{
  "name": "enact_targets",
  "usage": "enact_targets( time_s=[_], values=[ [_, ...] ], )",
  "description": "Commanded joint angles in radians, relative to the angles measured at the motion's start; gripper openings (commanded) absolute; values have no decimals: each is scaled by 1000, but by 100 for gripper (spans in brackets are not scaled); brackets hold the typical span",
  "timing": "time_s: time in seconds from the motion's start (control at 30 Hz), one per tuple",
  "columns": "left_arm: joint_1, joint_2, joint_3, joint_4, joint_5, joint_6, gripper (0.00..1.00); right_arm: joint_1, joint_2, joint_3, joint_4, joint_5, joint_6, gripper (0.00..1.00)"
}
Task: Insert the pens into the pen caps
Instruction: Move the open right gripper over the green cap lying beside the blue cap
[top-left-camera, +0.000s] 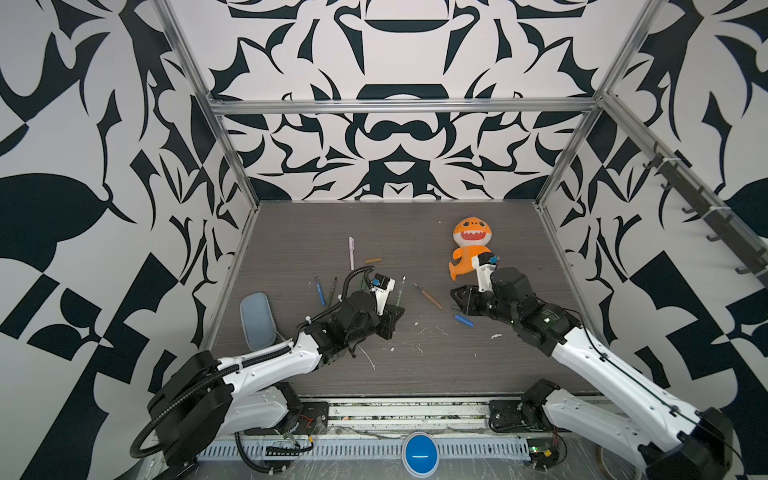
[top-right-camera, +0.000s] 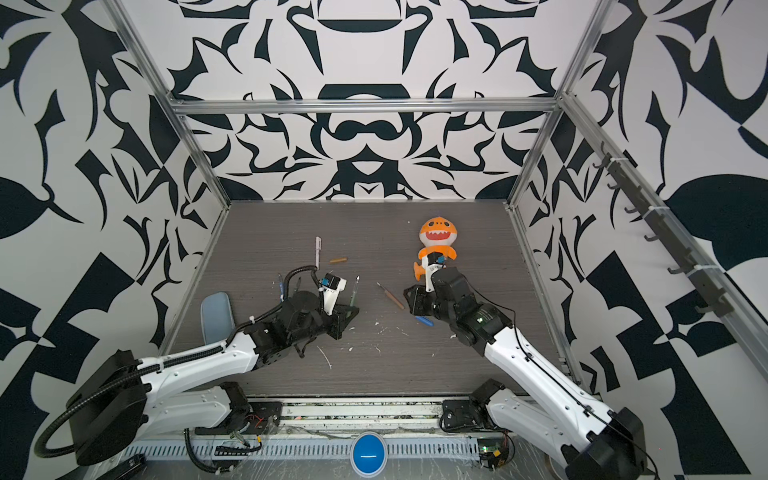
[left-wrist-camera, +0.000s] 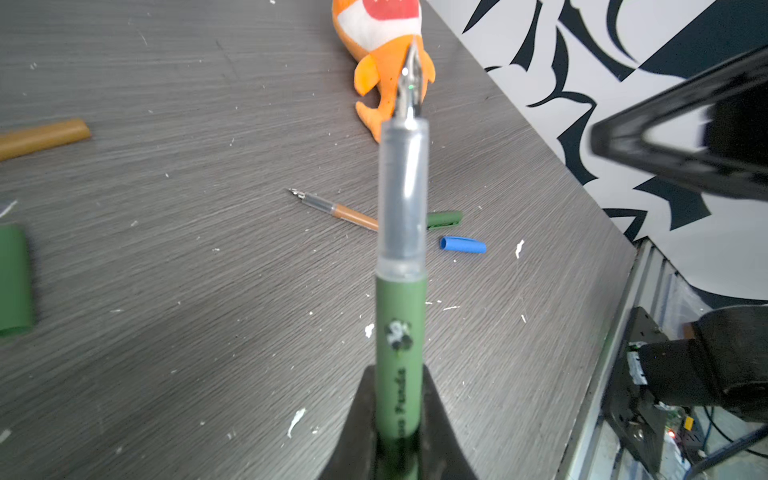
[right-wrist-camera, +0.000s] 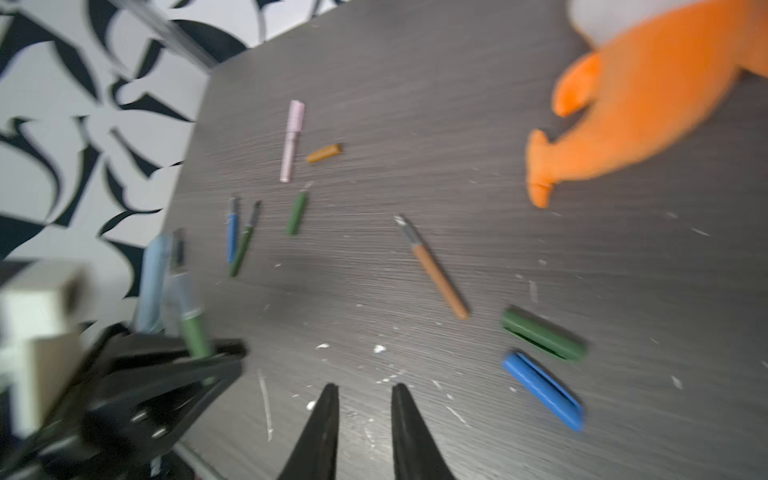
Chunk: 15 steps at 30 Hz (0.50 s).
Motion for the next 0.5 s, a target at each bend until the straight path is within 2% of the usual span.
enact_targets(
  time_s=[0.0, 0.2, 0.3, 0.47],
  values=[
    [3, -31, -25, 17, 8, 12, 2, -64, 74, 0, -97, 95, -94, 20],
    [3, -61, -60, 34, 31, -8, 2, -75, 322, 91, -155, 186, -187, 16],
    [3, -85, -78, 44, 39, -18, 2, -75, 381, 98, -147, 225, -173, 16],
    [3, -119, -94, 37, 40, -17, 2, -75, 428, 85, -145, 211, -143, 18]
  ],
)
